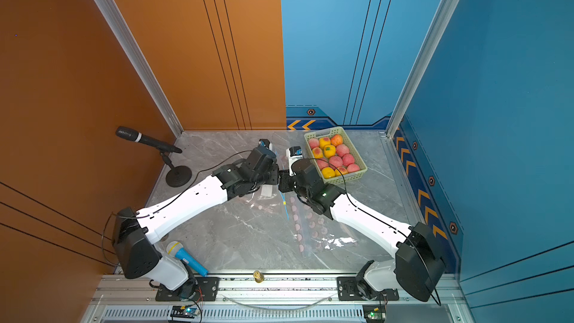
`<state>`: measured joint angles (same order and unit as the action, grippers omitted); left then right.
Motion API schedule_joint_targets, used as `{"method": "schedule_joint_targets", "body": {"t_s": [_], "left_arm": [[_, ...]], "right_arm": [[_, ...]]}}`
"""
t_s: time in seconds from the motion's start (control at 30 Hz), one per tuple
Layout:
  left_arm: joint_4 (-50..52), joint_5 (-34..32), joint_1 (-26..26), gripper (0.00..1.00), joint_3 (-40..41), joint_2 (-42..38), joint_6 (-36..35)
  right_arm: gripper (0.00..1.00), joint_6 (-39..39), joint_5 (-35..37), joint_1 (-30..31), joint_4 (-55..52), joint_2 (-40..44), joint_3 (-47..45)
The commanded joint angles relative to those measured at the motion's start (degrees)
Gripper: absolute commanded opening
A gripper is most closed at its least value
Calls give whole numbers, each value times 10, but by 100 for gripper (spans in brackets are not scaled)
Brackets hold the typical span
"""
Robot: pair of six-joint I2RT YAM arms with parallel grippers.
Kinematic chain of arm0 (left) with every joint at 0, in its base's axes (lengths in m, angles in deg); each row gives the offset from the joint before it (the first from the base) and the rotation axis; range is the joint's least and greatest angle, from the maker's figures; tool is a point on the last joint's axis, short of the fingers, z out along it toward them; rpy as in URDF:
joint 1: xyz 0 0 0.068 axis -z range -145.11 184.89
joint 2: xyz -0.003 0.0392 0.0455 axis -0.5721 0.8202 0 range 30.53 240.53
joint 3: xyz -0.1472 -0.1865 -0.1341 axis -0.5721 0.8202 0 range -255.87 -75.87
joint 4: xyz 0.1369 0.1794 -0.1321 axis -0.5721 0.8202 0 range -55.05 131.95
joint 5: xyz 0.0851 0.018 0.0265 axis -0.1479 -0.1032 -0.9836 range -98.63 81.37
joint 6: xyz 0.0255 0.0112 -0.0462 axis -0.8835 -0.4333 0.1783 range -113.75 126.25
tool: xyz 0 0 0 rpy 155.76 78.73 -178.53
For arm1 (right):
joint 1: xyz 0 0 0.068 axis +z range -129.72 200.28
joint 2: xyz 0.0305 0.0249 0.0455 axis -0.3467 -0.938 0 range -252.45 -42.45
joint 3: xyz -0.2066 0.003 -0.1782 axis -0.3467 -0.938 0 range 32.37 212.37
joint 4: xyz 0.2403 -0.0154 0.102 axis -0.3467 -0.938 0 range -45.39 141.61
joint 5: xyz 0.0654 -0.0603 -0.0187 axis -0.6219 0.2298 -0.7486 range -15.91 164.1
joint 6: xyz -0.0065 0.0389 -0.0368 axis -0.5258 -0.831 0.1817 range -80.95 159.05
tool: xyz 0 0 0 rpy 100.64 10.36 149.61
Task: Place the peach in a zip-top bag and seal the zipper
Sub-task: Open the zipper of the food storage bag at the center of the board.
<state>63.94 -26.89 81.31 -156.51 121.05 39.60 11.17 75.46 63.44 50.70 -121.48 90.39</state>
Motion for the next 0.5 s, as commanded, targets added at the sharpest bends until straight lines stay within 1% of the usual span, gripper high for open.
{"method": "schedule_joint_targets", "body": {"t_s": [0.0, 0.07, 0.1, 0.13, 0.2, 0.27, 0.37, 0.4, 0.47], "left_arm": [[2, 16, -3, 25, 7, 4, 12], [1, 15, -4, 9, 9, 1, 17], [-3, 16, -5, 3, 11, -2, 20], [-7, 17, -7, 0, 13, -6, 22], [-21, 23, -13, 0, 20, -14, 31], [-38, 26, -20, 0, 27, -21, 44], [-53, 27, -31, 0, 33, -23, 66], [-55, 26, -35, 0, 35, -21, 75], [-63, 27, -44, 0, 39, -19, 86]], "right_arm": [[0, 1, 6, 5, 7, -10, 18], [0, 0, 9, 5, 3, -10, 18], [0, -2, 12, 5, 0, -10, 15], [0, -2, 11, 5, -2, -10, 13], [1, -2, 6, 5, -7, -6, 7], [8, -1, -3, 7, -16, 3, 0], [21, -3, -2, 13, -41, 25, -8], [27, -5, 4, 15, -55, 35, -11], [35, -17, 17, 20, -79, 55, -17]]}}
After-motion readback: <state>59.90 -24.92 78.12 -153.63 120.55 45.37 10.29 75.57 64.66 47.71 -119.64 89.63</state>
